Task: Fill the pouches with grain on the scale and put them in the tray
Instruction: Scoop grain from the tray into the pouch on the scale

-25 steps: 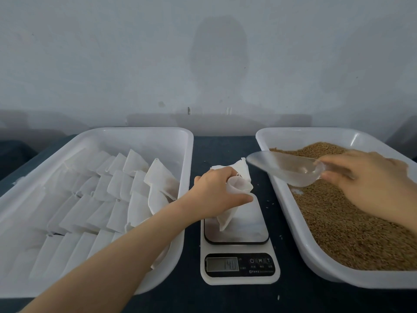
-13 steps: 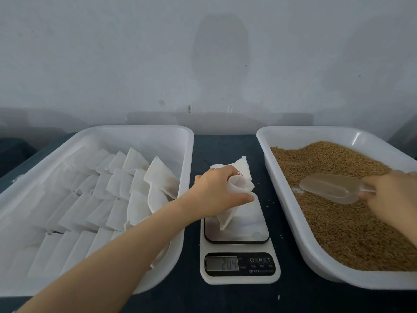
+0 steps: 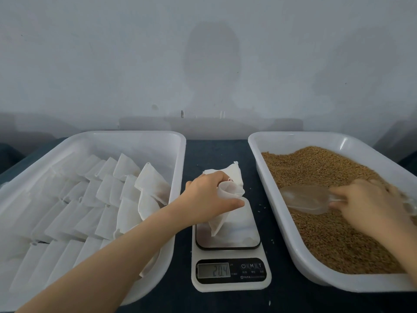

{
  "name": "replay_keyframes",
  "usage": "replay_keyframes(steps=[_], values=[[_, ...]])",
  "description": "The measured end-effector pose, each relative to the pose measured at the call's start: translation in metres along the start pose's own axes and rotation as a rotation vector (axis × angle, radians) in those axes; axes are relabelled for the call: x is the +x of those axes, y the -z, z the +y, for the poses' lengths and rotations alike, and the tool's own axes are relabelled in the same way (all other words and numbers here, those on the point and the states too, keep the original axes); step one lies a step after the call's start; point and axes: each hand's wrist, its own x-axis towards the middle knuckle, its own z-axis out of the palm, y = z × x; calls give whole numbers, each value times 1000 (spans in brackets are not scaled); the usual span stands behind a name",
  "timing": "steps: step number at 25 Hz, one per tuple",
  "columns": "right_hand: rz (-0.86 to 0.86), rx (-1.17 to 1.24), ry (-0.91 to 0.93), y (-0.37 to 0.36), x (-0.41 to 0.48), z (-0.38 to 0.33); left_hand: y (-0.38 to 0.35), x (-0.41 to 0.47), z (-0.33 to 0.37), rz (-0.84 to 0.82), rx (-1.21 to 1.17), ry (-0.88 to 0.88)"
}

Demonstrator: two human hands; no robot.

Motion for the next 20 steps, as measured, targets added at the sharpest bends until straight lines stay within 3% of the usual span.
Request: replay_keyframes(steps=[6, 14, 20], values=[[-230, 444, -97, 5, -3, 13, -1, 0, 1, -12, 0, 8], [-147, 527, -63, 14, -11, 19, -1, 0, 0, -17, -7, 12], [-14, 578, 122, 49, -11, 13, -1, 1, 0, -22, -12, 10]])
